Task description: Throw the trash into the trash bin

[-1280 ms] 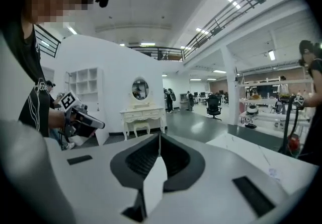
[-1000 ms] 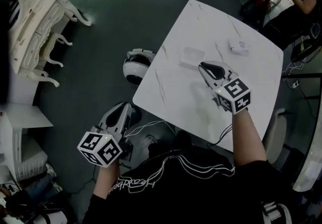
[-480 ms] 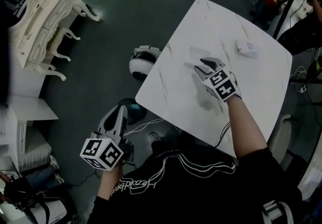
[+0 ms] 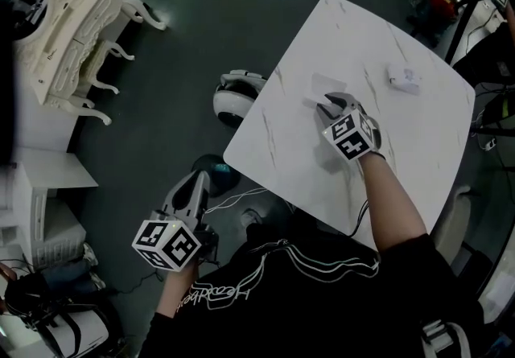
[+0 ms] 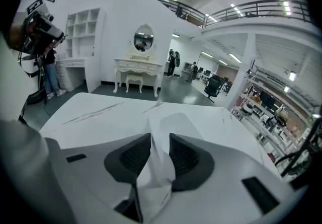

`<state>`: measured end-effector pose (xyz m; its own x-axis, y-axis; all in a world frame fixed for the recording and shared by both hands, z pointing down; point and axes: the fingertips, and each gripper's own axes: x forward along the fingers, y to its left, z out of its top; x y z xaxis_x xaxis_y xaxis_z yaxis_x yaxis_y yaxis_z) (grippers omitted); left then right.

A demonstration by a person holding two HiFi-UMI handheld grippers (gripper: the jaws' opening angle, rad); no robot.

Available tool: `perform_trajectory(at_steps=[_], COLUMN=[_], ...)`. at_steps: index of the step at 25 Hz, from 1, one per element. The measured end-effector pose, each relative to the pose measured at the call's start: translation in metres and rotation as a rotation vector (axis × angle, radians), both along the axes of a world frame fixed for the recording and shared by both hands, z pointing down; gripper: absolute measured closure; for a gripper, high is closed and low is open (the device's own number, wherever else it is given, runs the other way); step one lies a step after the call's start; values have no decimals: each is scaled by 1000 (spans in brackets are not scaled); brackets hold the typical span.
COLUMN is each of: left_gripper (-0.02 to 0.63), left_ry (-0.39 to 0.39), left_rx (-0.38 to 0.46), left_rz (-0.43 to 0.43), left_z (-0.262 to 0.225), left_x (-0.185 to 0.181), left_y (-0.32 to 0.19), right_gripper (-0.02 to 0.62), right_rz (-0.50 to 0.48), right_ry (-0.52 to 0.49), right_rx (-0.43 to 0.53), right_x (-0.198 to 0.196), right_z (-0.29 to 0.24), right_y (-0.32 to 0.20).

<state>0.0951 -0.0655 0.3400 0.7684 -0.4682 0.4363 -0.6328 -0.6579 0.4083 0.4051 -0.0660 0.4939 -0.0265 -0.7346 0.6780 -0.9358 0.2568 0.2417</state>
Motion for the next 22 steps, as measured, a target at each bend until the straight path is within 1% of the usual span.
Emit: perform_trajectory(at_steps=[2,5,9,14,18,22], left_gripper=[601,601,601,601,601,601], left_ry=[-4,-1,-1,6,1,6], left_rx=[-5,-16,-34,-50,-68,-76], left_rz=[4,-1,-25,-65,-77,-79], left_z=[1,4,13,24,29,33], left_x=[-1,-6,-17,-31,-42,-53], left_y=[0,-1,-4,-9,-11,-13], right_gripper=[458,462,494,522,523,523], right_rz=[9,-18,-32,-43,-8,40], right_ry=[16,76,84,125,136,160], right_rx=[4,-19,-48,-54,-38,6], right_x=[1,-1,-4,-4,0,-3], right_z=[1,3,4,5,1,-11], right_y=[-1,-1,-4,-5,-4,-2])
